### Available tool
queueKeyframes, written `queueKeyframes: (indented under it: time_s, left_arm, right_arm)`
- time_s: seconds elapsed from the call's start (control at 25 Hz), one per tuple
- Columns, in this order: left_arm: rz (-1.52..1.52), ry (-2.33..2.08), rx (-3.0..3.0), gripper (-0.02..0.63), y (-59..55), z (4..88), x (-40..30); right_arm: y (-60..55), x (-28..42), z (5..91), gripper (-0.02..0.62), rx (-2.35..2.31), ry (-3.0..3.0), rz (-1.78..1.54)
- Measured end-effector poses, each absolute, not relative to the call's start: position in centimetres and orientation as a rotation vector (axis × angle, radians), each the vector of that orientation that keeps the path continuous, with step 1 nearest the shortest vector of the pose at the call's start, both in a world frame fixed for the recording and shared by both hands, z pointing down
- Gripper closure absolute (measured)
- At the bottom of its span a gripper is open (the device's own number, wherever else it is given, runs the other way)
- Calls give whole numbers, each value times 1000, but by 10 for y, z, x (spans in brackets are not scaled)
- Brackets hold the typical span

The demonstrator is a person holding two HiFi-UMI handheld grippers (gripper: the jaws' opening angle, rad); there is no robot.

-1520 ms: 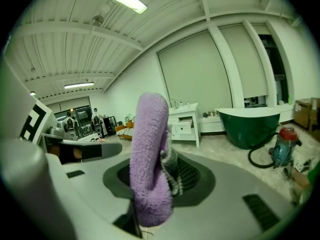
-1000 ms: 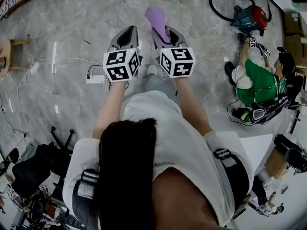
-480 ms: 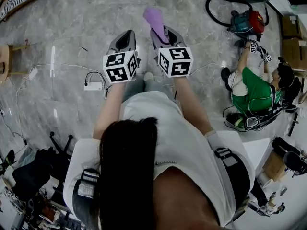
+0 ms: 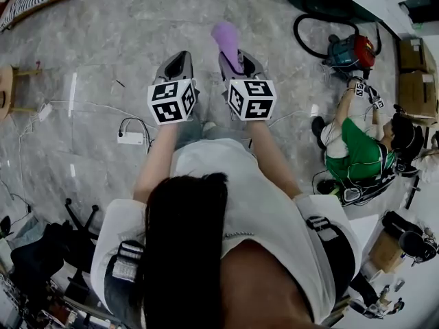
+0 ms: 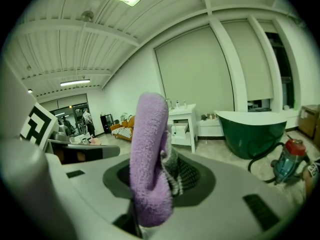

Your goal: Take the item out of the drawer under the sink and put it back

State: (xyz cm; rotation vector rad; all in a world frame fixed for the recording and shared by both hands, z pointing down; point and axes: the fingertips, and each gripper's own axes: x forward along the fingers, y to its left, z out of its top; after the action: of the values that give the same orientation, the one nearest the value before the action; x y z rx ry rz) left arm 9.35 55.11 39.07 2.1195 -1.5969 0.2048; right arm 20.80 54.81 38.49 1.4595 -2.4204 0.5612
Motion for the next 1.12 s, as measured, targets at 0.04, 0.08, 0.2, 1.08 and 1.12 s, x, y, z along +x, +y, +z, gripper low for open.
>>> queueKeyframes:
  time_s: [0.04,0.08,0.2,1.08,1.12]
  left_arm:
    - [202,-1598,2125,597,544,390,91]
    - [200,-1597,2131,597,536,389,88]
    - [199,-1596,2135,597,511,393,79]
    - [187,-1583,2130,597,314,385,-30]
    - [189,-1573,2132,597,305,386,-33]
  right_arm:
    - [543,205,385,439,1467,-2423,572]
    - [536,203,387,439,1473,-2422,580]
    - [513,193,394,439,1470,-2412,571]
    - [321,80,390,439,1445,-2394,593]
    - [314,76,391,439,1448,-2389,598]
